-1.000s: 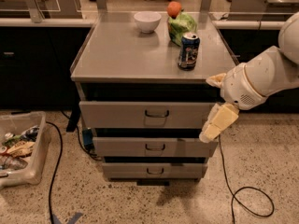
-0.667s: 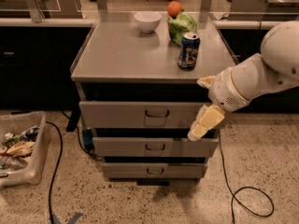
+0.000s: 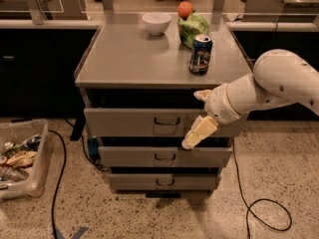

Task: Open top drawer

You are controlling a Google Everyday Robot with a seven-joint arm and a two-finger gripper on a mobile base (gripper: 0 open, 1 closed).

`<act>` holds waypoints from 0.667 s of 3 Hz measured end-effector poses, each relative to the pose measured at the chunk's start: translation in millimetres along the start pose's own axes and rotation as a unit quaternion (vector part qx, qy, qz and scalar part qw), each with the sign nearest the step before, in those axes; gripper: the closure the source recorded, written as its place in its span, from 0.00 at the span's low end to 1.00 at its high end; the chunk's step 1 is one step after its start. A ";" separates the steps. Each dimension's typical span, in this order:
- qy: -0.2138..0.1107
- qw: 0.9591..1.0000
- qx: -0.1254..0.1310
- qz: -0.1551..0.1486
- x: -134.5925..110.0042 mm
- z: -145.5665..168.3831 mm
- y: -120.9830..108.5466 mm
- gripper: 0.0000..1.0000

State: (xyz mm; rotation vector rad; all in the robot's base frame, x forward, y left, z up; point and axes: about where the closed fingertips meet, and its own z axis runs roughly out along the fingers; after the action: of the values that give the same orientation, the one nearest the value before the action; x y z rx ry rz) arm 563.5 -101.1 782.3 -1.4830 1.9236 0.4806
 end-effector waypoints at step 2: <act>0.027 1.000 0.011 0.007 15.3 11.0 3.3 0.00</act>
Offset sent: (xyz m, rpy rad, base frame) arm -0.0066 -0.0125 -0.0503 -0.1422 0.0230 -0.0932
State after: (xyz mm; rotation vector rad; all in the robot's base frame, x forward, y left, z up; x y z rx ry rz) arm 561.1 -103.9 763.5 -1.4833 1.9763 0.4279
